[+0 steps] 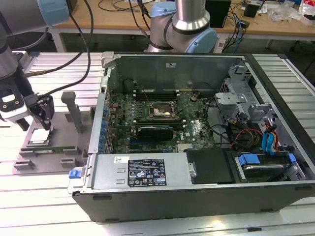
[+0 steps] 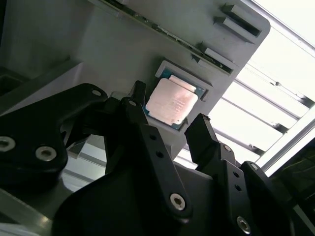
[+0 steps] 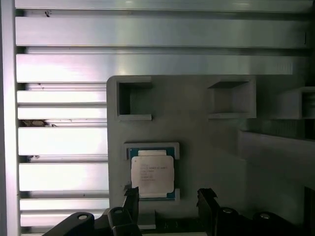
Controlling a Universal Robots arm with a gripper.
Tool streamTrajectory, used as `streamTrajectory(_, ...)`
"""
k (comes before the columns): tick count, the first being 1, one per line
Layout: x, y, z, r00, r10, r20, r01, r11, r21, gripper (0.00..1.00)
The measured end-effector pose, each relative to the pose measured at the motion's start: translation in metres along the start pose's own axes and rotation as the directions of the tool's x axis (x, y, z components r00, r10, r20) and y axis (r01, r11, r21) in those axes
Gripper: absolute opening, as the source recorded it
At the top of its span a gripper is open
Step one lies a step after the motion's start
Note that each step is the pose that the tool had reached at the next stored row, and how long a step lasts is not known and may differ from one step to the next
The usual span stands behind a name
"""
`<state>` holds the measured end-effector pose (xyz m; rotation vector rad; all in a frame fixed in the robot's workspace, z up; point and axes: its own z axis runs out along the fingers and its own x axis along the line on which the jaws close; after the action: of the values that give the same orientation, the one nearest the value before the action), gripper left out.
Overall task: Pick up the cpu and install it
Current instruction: 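Pick up the cpu and move it towards the insertion slot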
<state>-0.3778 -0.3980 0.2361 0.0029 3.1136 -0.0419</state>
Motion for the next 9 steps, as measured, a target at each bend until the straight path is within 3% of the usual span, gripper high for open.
streamTrajectory(9, 0.0001, 0.0001, 0.0055, 1.0000, 0.000, -0.0001, 0.000, 1.0000, 0.0001, 0.60)
